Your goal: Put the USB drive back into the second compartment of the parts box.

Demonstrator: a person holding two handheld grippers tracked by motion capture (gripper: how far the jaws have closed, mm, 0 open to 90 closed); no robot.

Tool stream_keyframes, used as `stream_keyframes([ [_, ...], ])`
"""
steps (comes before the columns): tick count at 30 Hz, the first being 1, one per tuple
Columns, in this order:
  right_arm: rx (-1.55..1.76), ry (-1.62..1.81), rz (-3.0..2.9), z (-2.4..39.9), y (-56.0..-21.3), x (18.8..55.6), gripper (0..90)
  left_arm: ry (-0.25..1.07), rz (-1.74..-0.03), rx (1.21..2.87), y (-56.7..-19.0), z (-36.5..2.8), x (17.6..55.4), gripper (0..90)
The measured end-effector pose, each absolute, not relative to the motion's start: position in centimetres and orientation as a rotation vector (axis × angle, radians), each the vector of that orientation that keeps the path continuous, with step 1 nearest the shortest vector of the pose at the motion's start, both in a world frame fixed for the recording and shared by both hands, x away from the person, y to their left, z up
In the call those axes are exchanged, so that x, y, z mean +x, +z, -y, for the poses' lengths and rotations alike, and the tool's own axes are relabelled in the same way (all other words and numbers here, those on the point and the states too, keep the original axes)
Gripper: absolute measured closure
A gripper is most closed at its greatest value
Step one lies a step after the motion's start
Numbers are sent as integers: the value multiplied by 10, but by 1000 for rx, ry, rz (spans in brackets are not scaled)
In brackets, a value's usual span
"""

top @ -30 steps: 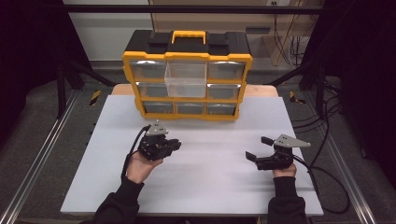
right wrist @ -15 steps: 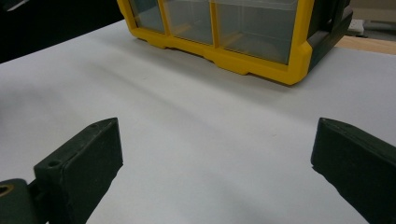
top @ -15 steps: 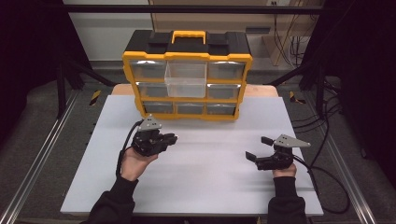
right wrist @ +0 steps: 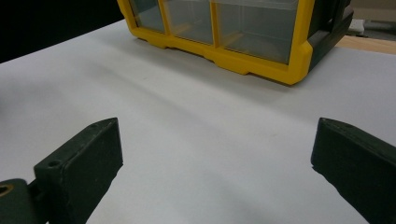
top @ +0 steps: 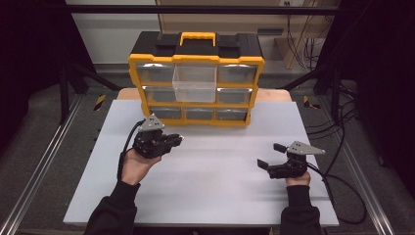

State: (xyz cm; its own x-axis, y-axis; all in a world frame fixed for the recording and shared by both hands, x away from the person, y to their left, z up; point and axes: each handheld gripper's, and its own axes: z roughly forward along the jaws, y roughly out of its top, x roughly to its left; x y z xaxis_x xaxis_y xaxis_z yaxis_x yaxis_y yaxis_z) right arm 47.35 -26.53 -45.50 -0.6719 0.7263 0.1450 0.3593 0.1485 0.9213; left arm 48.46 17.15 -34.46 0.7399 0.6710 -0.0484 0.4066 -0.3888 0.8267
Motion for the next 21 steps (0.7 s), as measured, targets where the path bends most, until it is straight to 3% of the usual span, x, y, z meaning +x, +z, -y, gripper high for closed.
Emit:
stream_keyframes([
  [21, 1042, 1532, -2097, 265, -455, 474, 26, 403, -812, 1997, -316, -182, 490, 791],
])
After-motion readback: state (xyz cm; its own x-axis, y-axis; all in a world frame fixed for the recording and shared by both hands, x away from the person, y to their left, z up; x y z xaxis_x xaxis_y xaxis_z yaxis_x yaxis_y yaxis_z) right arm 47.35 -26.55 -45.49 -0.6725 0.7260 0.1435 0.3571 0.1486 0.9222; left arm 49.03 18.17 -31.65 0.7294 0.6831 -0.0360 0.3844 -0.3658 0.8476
